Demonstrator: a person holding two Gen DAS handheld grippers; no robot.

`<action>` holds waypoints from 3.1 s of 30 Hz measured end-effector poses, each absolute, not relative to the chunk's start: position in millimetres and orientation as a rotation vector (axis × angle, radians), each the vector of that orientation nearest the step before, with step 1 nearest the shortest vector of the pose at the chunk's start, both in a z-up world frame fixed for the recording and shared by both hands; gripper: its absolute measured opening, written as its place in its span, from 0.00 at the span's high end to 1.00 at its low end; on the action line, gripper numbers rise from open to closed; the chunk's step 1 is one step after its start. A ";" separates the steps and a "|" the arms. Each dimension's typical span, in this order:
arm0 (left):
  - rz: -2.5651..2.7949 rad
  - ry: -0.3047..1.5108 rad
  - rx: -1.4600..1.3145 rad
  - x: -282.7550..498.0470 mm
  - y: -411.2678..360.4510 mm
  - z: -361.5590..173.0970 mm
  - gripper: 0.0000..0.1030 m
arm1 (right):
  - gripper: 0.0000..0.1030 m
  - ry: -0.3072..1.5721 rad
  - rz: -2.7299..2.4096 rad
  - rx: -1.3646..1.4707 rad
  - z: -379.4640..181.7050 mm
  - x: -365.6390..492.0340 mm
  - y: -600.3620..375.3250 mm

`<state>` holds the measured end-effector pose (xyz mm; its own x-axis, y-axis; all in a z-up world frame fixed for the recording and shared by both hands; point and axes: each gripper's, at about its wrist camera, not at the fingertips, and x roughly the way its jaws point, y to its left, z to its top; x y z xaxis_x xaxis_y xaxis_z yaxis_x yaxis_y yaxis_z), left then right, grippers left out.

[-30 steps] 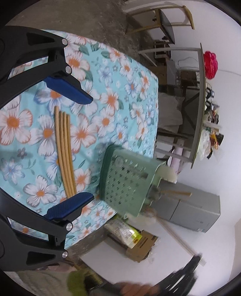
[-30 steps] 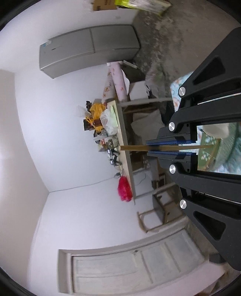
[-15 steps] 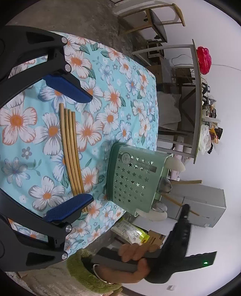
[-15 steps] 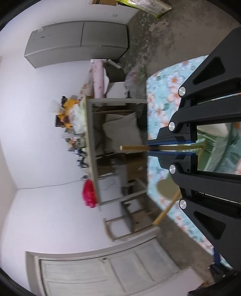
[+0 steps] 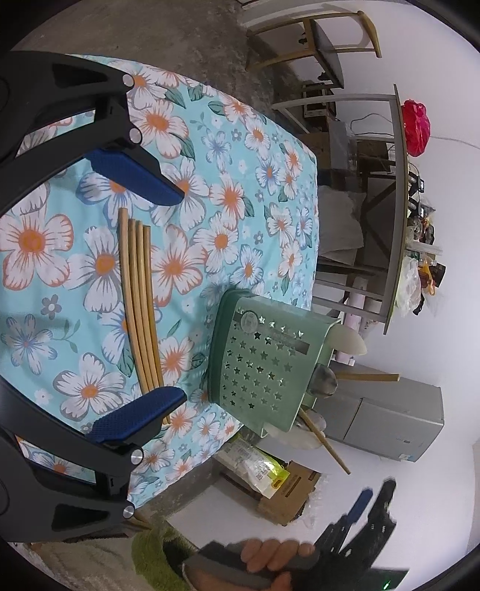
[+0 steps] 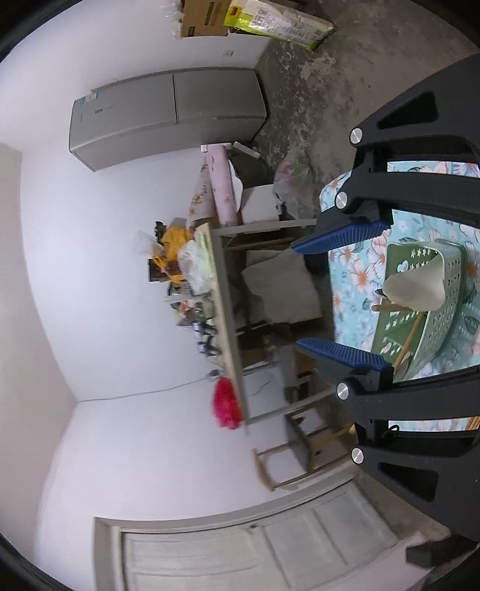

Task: Organize utensils

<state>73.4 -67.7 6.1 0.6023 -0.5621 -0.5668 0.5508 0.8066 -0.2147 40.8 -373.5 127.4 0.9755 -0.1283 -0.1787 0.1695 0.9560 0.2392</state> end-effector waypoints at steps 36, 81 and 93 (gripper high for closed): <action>-0.782 0.641 0.494 59.2 -123.2 -42.4 0.51 | 0.53 0.994 -0.007 0.787 -93.6 43.8 -355.2; -1.009 1.066 0.434 67.4 -174.2 -50.3 0.73 | 0.53 0.954 -0.035 0.902 -93.0 13.4 -383.1; -0.968 1.122 0.308 78.1 -182.6 -58.9 0.96 | 0.56 0.915 -0.027 1.046 -103.4 12.8 -396.7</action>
<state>78.1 -182.6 -58.9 0.0968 -0.4963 -0.8627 0.7807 0.5755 -0.2435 12.8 -396.7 -103.4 0.6440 0.3876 -0.6596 0.4253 0.5353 0.7298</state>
